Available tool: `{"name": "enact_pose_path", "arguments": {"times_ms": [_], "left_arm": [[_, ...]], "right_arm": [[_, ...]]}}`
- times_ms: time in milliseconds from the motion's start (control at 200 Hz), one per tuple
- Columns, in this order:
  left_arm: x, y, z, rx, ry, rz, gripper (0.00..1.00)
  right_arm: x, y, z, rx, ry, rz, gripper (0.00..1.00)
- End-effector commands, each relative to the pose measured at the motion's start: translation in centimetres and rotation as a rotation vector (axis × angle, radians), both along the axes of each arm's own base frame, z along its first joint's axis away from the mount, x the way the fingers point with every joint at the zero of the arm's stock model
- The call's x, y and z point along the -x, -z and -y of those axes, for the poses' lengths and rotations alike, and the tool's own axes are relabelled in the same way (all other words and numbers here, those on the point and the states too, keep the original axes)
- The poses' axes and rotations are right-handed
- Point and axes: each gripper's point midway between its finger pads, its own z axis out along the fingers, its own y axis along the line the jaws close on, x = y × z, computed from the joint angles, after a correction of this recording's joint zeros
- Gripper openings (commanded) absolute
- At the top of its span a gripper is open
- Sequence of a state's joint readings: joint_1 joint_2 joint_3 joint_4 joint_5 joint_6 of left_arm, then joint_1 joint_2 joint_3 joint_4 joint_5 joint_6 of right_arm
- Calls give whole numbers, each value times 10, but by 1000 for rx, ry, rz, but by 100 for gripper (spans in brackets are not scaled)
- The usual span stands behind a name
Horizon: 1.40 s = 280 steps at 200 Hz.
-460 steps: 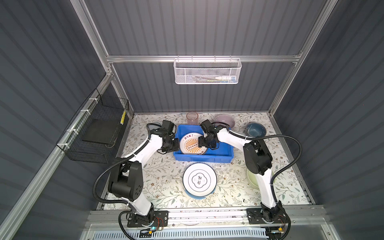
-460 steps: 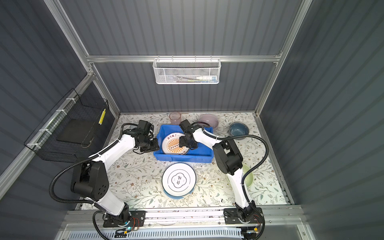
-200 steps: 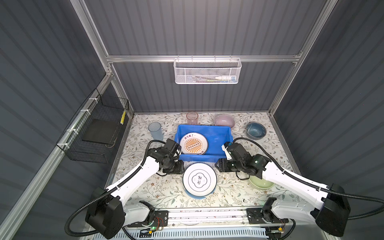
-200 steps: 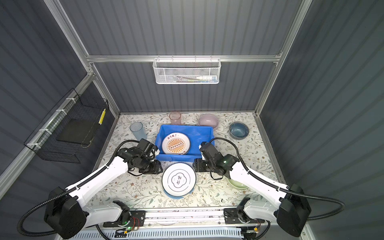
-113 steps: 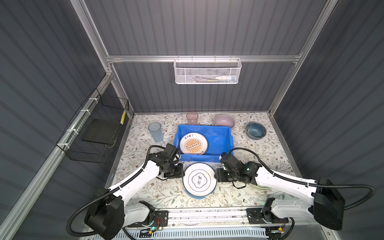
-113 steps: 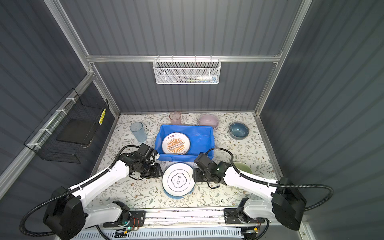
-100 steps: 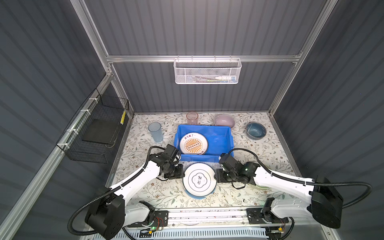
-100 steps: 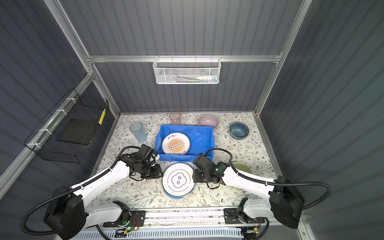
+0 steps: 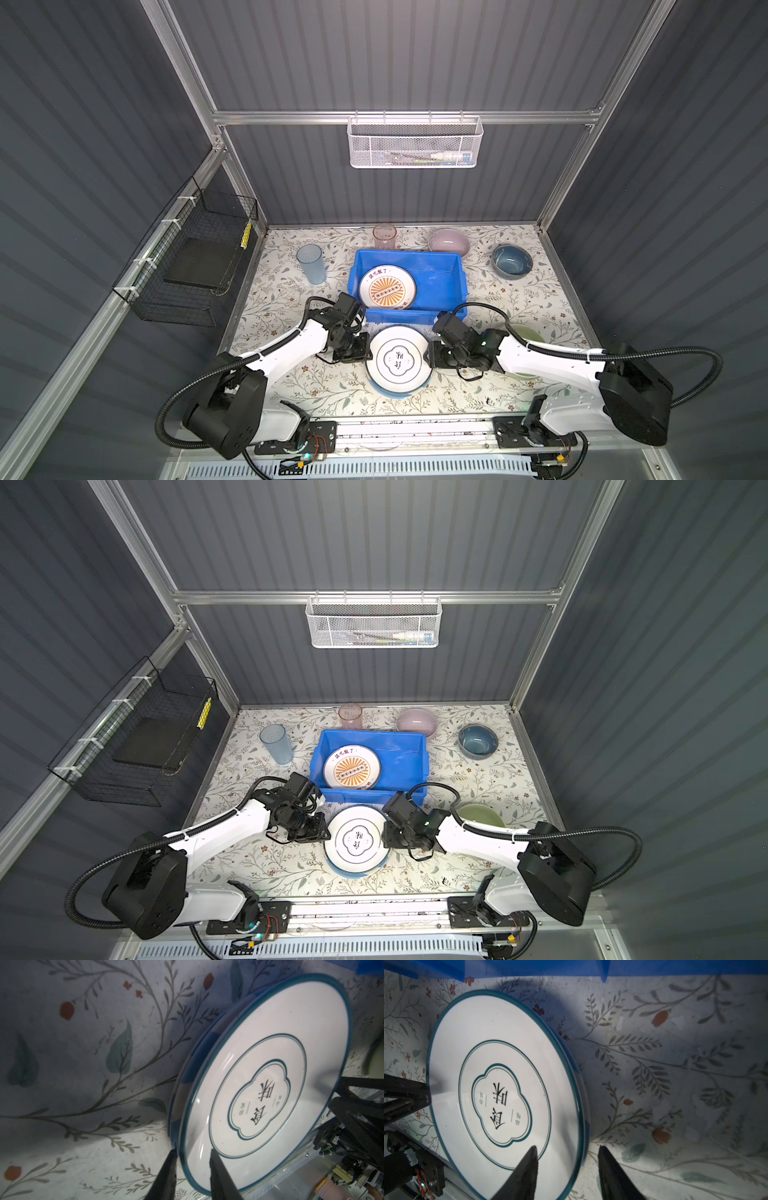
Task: Place the mixed dishes into the plastic bin
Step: 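Close both grippers on opposite edges of the white cloud-emblem plate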
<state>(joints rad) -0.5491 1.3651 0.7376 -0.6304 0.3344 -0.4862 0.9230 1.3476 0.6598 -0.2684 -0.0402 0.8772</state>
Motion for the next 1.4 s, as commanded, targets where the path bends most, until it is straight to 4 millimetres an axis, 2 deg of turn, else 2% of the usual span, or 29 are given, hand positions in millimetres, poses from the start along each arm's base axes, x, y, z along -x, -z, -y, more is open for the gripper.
{"name": "enact_pose_path", "arguments": {"times_ms": [0, 245, 435, 540, 810, 991, 1256, 1321, 1396], "left_arm": [[4, 6, -1, -8, 12, -18, 28], [3, 12, 1, -11, 10, -30, 16], [4, 18, 0, -17, 4, -43, 13], [6, 23, -1, -21, 3, -50, 11], [8, 27, -3, -30, 5, -58, 10], [10, 30, -4, -35, 9, -64, 10], [8, 31, -2, -24, 8, -56, 10], [7, 31, -2, -22, 9, -55, 10], [7, 32, -1, -20, 10, -56, 10]], "right_arm": [[0, -1, -7, -54, 18, -6, 48], [2, 1, -12, -87, 13, -17, 44], [2, -1, -12, -107, 25, -23, 39], [2, -9, -20, -156, 4, -11, 35], [2, -28, -25, -263, -39, 54, 27], [-1, -41, -33, -350, -56, 94, 25], [-2, -46, -43, -413, -86, 106, 21], [-4, -46, -44, -414, -81, 109, 16], [-5, -45, -45, -412, -79, 105, 15]]}}
